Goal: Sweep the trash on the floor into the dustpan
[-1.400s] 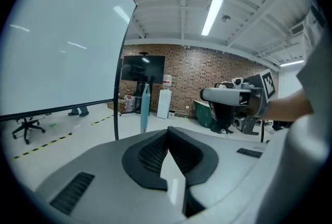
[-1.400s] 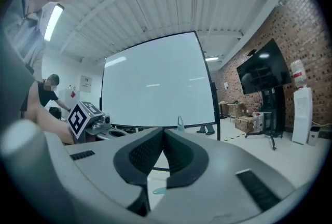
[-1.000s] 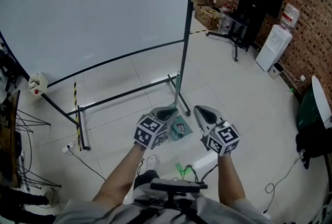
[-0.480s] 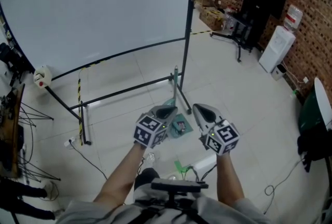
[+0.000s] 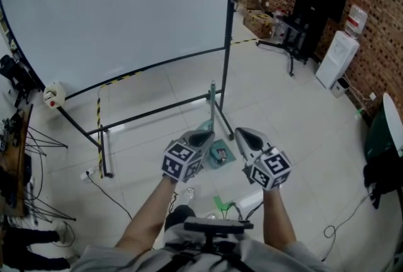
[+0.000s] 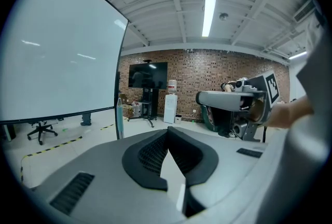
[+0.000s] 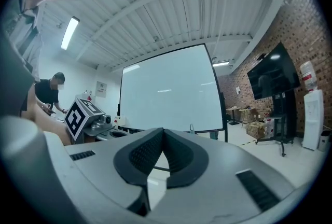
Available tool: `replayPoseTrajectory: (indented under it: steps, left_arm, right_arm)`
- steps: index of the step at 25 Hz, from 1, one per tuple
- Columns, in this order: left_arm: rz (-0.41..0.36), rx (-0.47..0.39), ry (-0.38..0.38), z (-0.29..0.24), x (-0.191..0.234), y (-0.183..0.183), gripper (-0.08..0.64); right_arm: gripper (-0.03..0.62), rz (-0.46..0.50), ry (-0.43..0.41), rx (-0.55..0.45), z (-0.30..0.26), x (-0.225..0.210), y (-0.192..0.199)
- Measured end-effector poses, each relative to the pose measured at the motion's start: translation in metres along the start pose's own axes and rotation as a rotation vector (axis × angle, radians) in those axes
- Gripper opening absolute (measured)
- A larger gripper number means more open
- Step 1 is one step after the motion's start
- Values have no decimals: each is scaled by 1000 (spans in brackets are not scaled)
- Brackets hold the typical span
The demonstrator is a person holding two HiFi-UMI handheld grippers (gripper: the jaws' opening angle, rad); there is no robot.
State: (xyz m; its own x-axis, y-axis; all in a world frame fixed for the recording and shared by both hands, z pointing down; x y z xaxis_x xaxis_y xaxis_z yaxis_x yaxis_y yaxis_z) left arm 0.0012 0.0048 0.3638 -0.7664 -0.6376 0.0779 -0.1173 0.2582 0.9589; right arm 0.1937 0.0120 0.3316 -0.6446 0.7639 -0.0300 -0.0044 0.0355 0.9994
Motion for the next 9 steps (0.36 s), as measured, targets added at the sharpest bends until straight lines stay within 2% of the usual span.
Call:
replayPoseTrajectory:
  steps: [9]
  left_arm:
    - [19,9,7,1,0,0,2]
  right_arm:
    - [0,0,0,-2,-2,-2,0]
Point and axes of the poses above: the fingertips, and each gripper's own axes: z backward along the fingers, x to its left, y out of its underside, the point moved 9 cm from there along z, backward along the fingers, and after that the axes turned 2 degrees about z, right-handed, at the moved point
